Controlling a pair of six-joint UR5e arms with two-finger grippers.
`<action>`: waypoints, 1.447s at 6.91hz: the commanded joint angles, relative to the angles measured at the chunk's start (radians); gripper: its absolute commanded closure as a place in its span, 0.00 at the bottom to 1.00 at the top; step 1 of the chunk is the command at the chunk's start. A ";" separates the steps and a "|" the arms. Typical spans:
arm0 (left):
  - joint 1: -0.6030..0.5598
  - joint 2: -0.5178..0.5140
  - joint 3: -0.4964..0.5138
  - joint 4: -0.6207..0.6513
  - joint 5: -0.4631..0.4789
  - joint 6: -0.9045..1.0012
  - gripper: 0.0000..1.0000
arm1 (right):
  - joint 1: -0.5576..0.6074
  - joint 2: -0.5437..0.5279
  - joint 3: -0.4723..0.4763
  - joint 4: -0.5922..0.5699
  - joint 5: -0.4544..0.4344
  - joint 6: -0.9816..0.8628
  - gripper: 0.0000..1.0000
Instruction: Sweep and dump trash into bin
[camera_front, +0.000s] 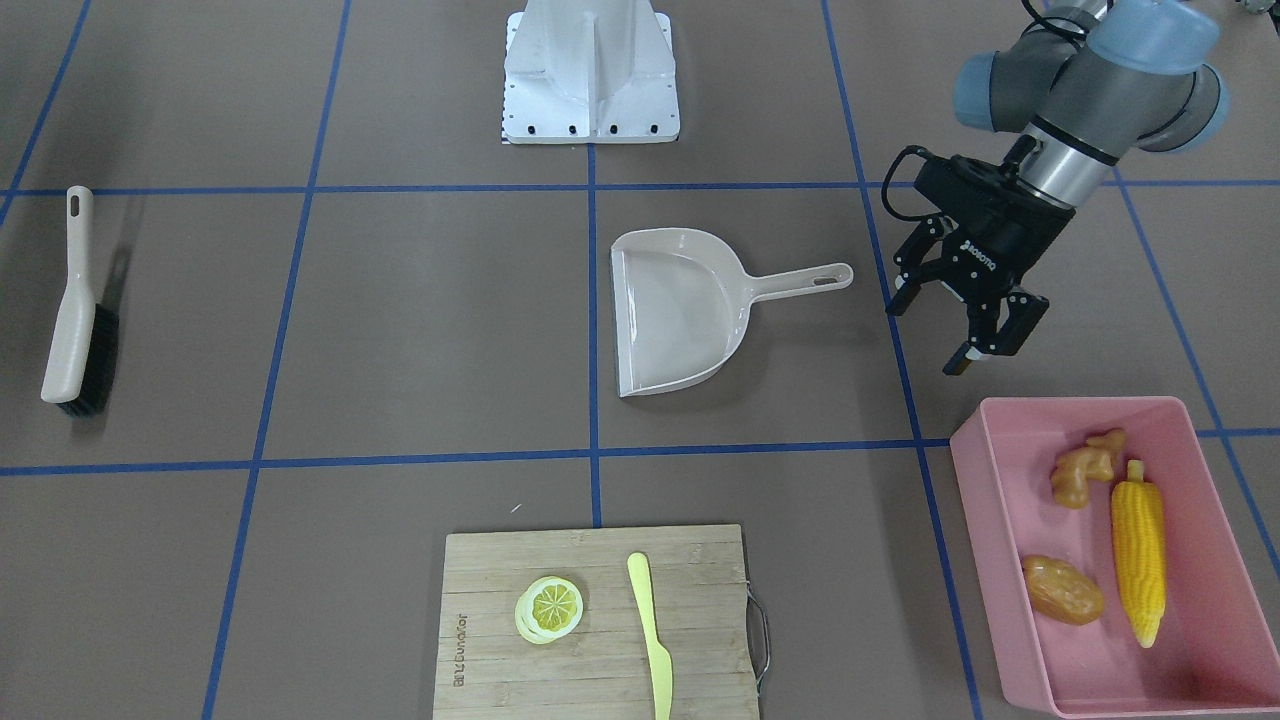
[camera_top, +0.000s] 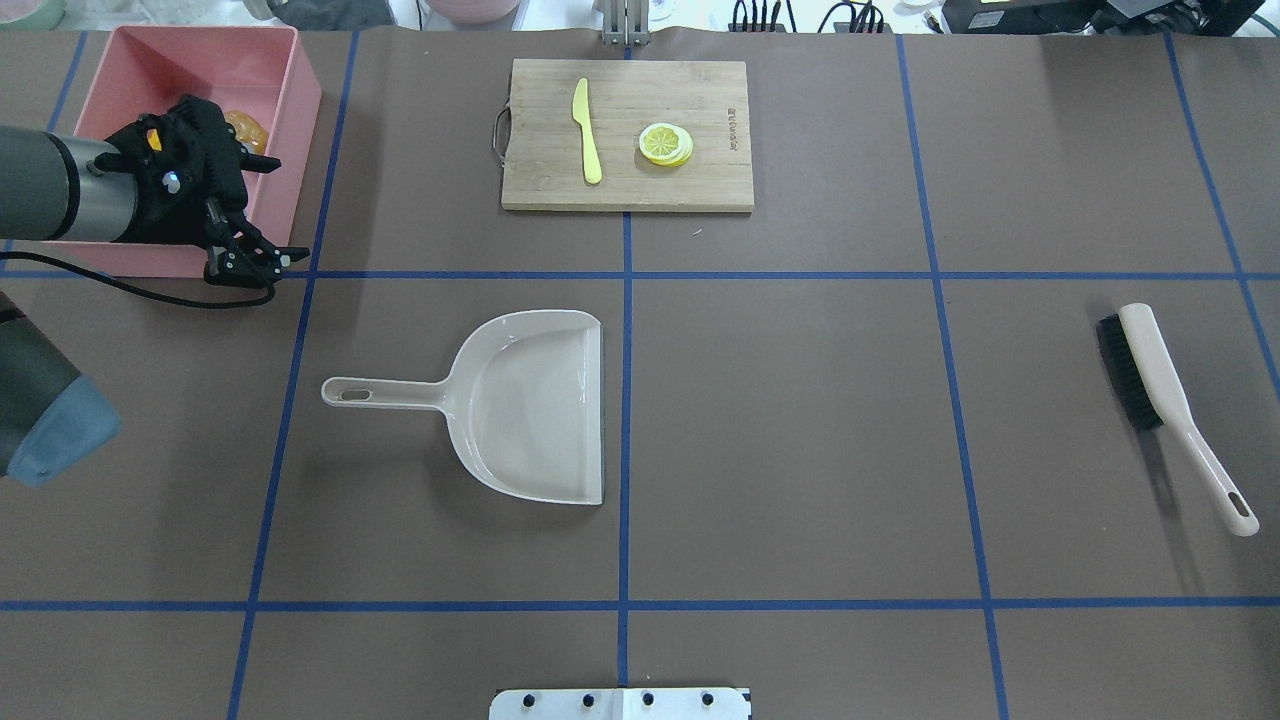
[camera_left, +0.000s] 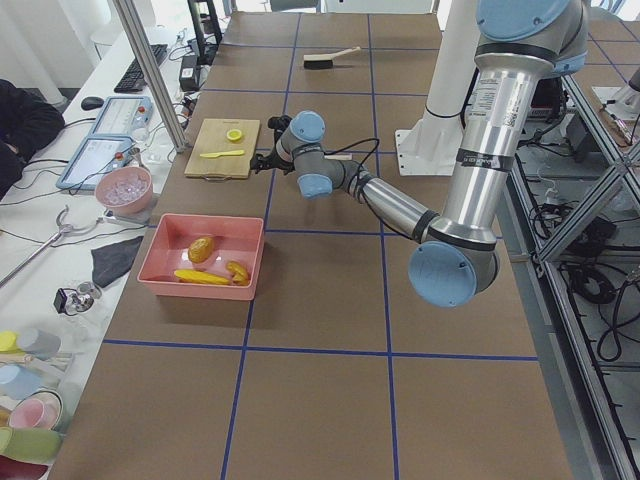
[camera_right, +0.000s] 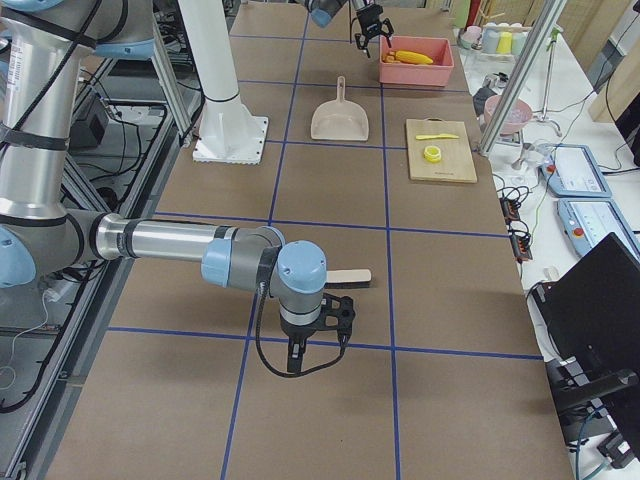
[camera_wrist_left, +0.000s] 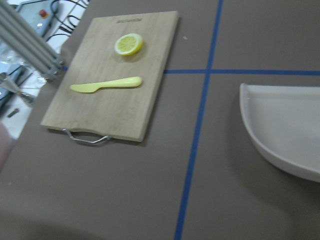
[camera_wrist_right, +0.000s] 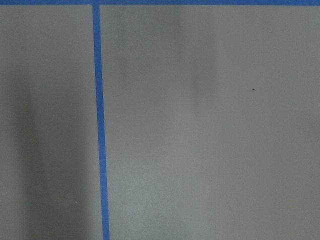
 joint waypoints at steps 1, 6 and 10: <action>-0.026 0.043 -0.004 0.148 0.010 -0.166 0.02 | 0.000 0.000 0.000 0.000 0.000 0.000 0.00; -0.436 0.322 -0.012 0.389 -0.401 -0.185 0.02 | 0.000 0.005 -0.012 0.000 0.002 0.001 0.00; -0.656 0.424 0.140 0.437 -0.477 -0.219 0.02 | 0.000 0.005 -0.015 0.002 0.003 0.000 0.00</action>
